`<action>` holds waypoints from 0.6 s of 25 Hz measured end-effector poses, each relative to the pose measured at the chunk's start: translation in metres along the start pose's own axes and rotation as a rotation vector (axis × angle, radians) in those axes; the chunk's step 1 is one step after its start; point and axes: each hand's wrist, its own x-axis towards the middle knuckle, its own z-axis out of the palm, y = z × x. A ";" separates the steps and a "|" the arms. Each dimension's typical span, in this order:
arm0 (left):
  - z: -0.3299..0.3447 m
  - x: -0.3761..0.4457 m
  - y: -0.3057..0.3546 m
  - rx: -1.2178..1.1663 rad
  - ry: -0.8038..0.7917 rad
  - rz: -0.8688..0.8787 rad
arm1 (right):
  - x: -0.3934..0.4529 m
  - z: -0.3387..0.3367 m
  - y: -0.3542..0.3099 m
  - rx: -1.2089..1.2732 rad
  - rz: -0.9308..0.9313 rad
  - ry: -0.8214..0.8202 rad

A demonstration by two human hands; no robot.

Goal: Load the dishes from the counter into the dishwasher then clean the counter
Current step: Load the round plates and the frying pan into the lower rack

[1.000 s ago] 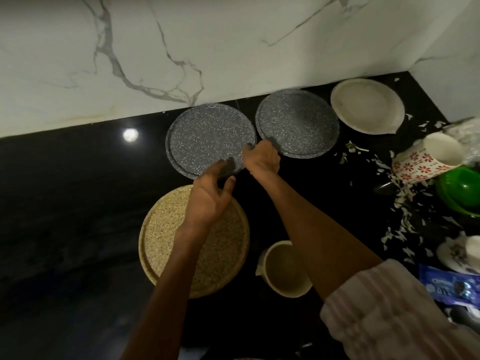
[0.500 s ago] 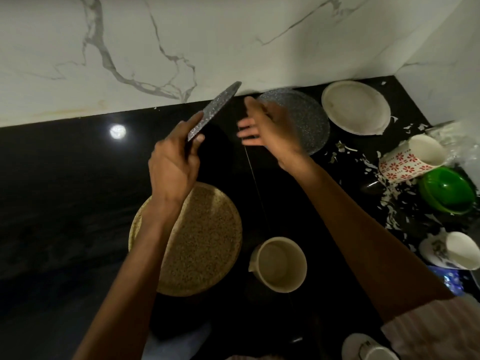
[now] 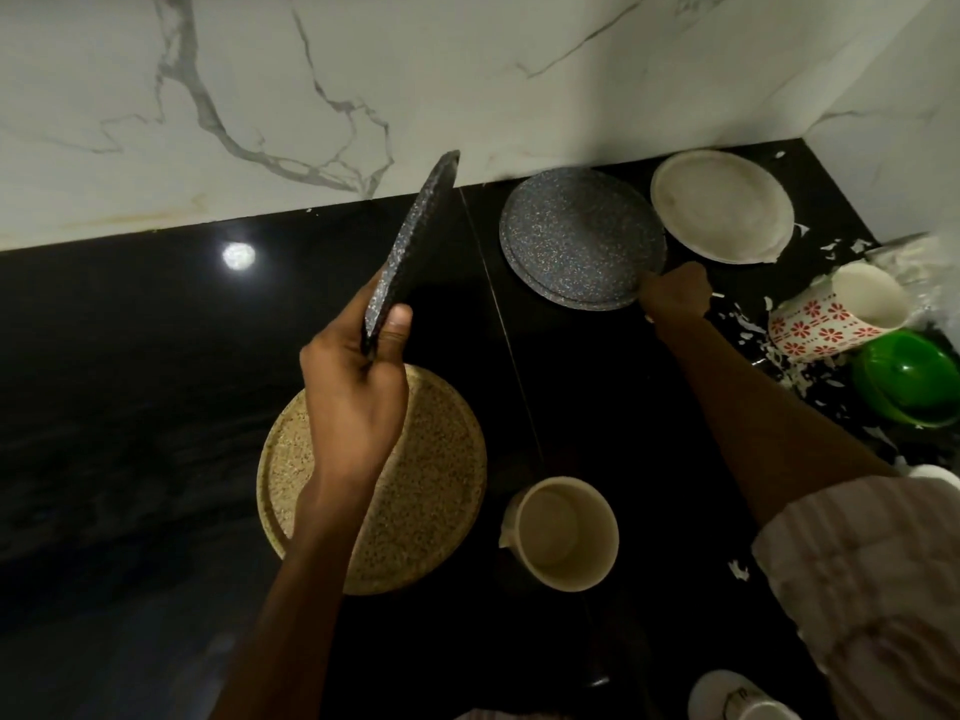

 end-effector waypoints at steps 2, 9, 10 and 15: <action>0.003 -0.001 0.000 -0.009 0.004 -0.019 | 0.002 0.001 0.001 -0.045 -0.008 -0.011; 0.006 -0.006 -0.002 -0.033 0.006 0.002 | -0.012 -0.002 0.000 0.299 0.061 0.000; 0.006 -0.007 -0.002 -0.036 0.003 0.010 | -0.017 -0.007 -0.004 0.430 0.095 -0.040; 0.005 -0.014 0.005 -0.060 0.015 0.027 | -0.087 -0.040 -0.029 0.761 0.036 -0.357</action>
